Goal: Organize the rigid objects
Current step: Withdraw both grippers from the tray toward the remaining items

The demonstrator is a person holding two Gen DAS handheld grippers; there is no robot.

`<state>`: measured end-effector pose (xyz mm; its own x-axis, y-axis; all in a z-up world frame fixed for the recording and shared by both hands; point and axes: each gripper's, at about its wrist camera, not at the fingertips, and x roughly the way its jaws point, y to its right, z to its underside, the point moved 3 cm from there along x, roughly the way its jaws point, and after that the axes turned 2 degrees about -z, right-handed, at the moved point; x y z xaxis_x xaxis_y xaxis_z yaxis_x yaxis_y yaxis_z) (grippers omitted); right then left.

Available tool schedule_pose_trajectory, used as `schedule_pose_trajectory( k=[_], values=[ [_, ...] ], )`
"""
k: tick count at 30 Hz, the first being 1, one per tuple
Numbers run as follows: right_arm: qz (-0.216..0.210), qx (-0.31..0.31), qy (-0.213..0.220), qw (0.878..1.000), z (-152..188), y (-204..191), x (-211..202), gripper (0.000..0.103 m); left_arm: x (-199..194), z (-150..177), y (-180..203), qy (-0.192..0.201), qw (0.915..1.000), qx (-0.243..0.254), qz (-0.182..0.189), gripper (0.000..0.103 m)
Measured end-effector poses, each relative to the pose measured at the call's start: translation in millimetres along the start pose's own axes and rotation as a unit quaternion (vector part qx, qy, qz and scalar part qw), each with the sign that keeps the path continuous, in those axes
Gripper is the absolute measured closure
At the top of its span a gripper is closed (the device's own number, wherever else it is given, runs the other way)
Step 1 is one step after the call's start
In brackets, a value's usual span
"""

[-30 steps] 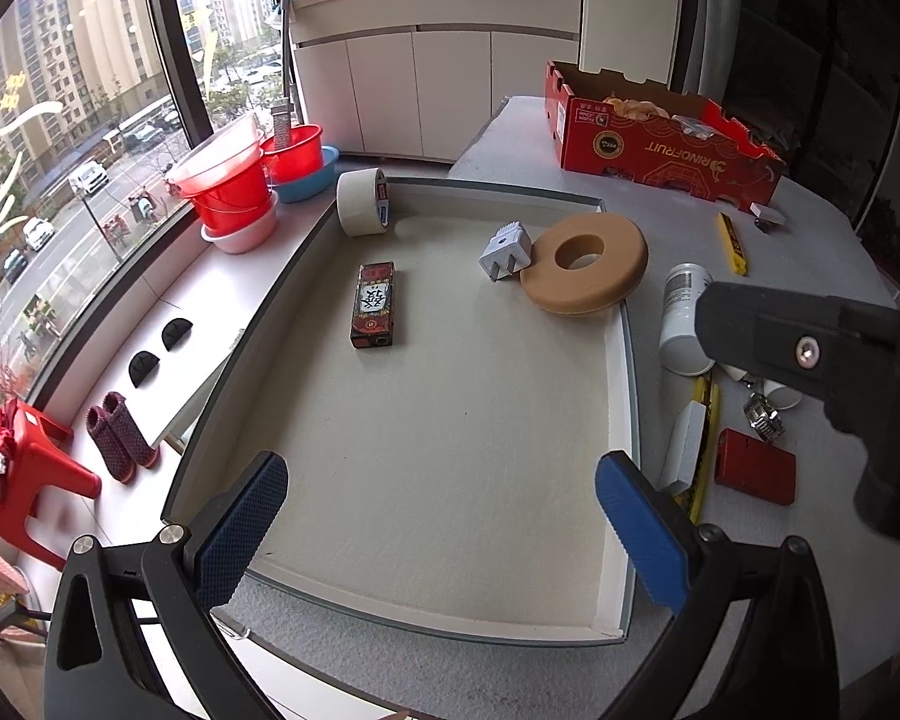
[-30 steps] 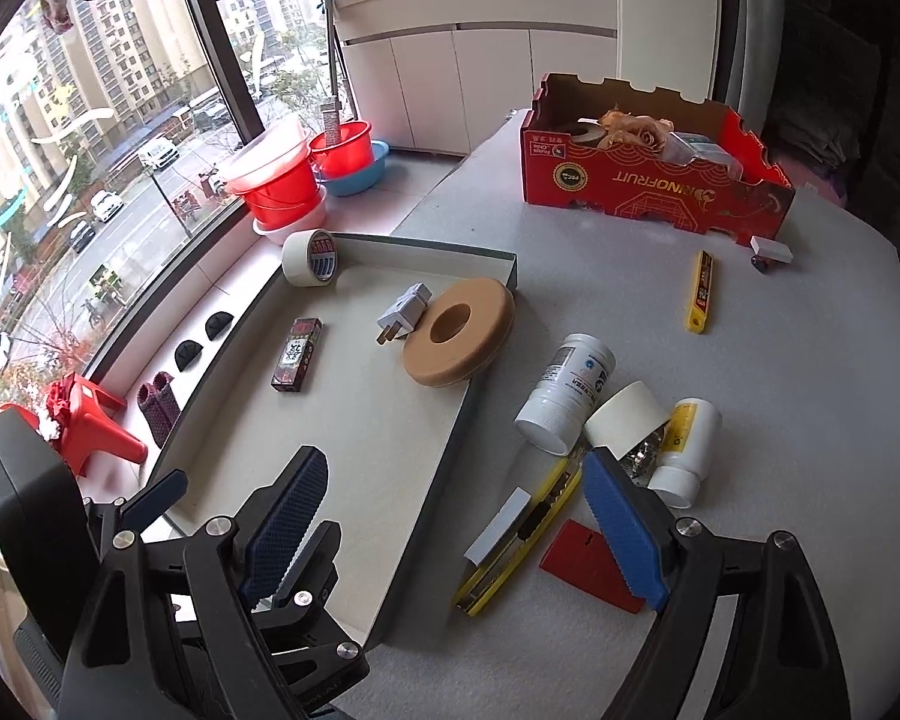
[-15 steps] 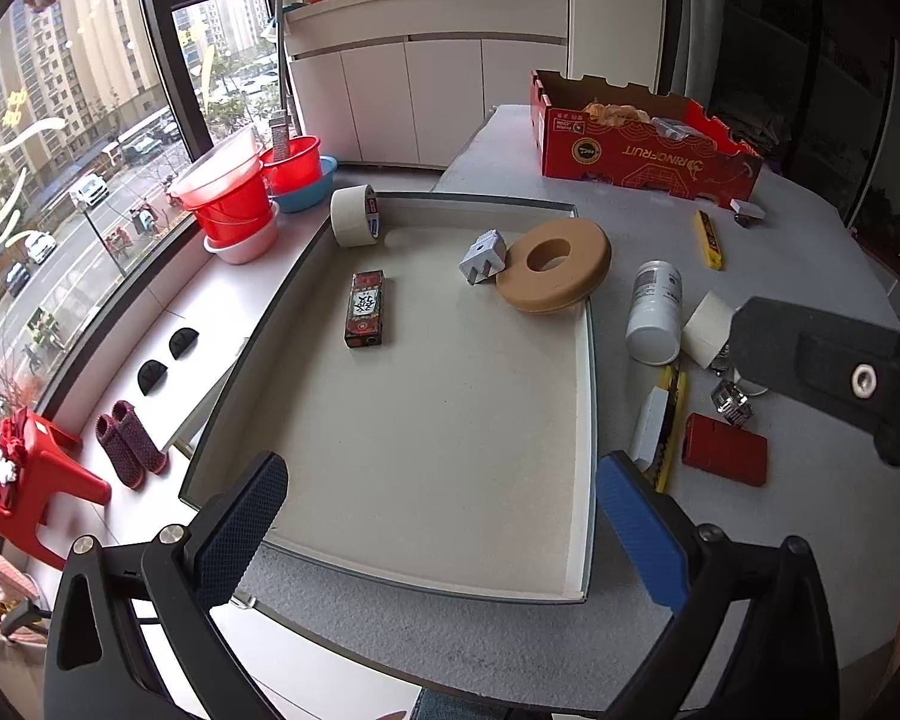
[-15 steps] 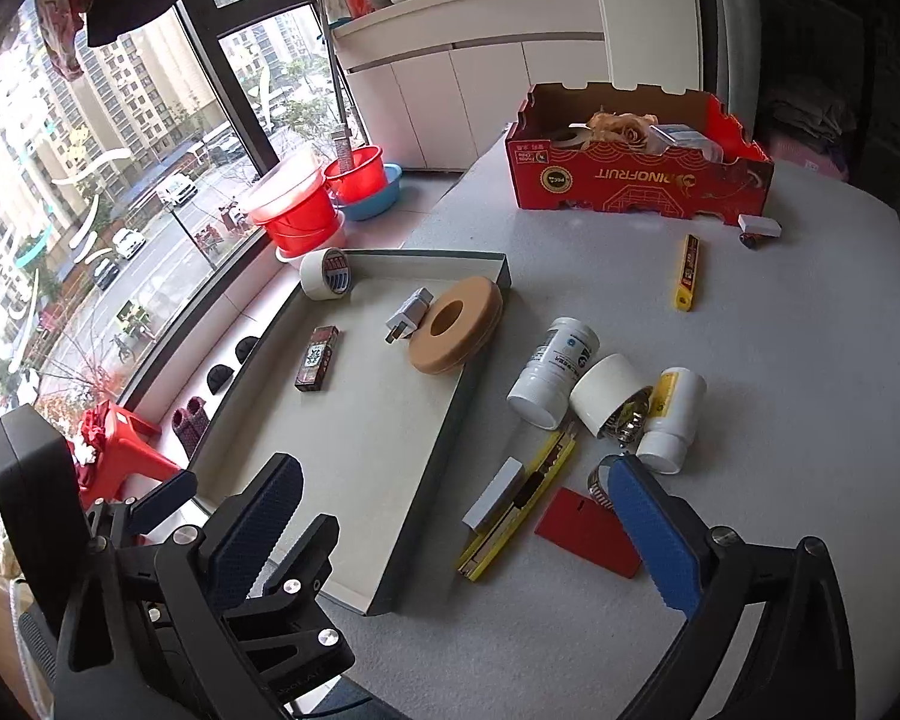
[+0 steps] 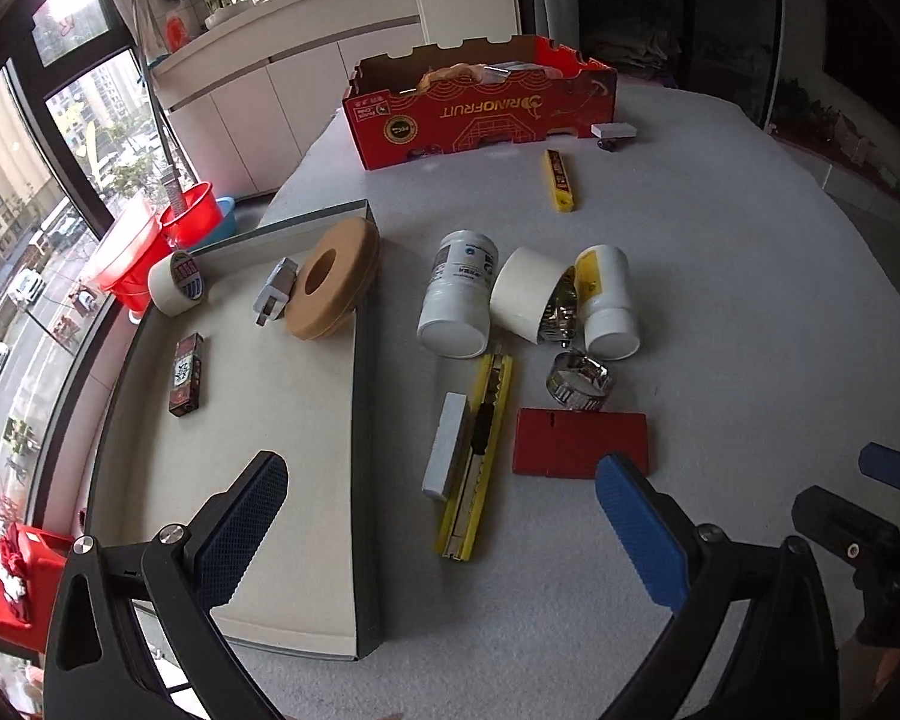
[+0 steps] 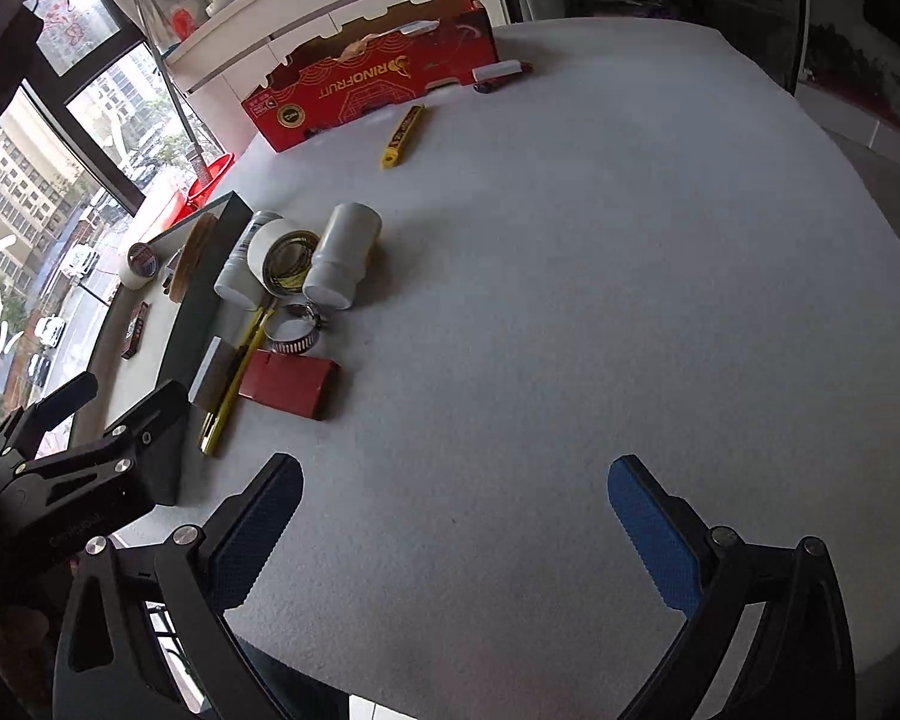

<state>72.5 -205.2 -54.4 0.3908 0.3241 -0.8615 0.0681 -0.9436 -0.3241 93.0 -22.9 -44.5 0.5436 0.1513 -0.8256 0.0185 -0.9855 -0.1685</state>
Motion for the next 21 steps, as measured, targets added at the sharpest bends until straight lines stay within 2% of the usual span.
schedule_pose_trajectory(
  k=[5, 7, 8, 11, 12, 13, 14, 15, 18, 20, 21],
  values=[
    [-0.004, 0.04, -0.017, 0.999, 16.3, 33.5, 0.2, 0.0, 36.2, -7.5, 30.3, -0.032, 0.9989, 0.03, 0.015, 0.0],
    [-0.009, 0.051, -0.019, 0.999, 17.8, 40.9, -1.3, 0.0, 51.6, -6.9, 38.0, -0.059, 0.9974, 0.03, 0.031, 0.0],
    [-0.009, 0.053, -0.018, 0.998, 18.3, 44.2, -2.1, 0.0, 51.8, -9.0, 37.7, -0.046, 0.9984, 0.014, 0.029, 0.0],
    [-0.009, 0.059, -0.013, 0.998, 17.6, 51.3, -8.4, 0.0, 54.1, -11.6, 47.9, -0.045, 0.9987, 0.008, 0.019, 0.0],
    [-0.009, 0.063, -0.01, 0.998, 17.8, 55.0, -10.4, 0.0, 51.8, -11.5, 55.6, -0.039, 0.9987, 0.011, 0.032, 0.0],
    [-0.008, 0.068, -0.007, 0.998, 17.7, 58.6, -12.6, 0.0, 50.3, -10.6, 66.2, -0.042, 0.9969, 0.016, 0.065, 0.0],
    [-0.006, 0.074, -0.003, 0.997, 17.8, 62.6, -14.5, 0.0, 45.9, -10.1, 78.8, -0.034, 0.9961, 0.029, 0.076, 0.0],
    [-0.004, 0.08, -0.001, 0.997, 18.0, 67.0, -16.2, 0.0, 45.8, -8.5, 93.2, -0.043, 0.9932, 0.039, 0.101, 0.0],
    [0.01, 0.102, 0.004, 0.995, 21.1, 81.8, -21.1, 0.001, 37.8, -4.1, 136.0, -0.026, 0.9891, 0.078, 0.122, 0.0],
    [0.045, 0.115, 0.006, 0.992, 24.7, 95.2, -26.2, 0.001, 32.7, -3.3, 149.5, -0.028, 0.9876, 0.082, 0.13, 0.001],
    [0.04, 0.123, 0.009, 0.992, 26.9, 101.7, -29.5, 0.001, 28.5, -3.6, 149.3, -0.022, 0.9875, 0.076, 0.136, 0.001]
  ],
)
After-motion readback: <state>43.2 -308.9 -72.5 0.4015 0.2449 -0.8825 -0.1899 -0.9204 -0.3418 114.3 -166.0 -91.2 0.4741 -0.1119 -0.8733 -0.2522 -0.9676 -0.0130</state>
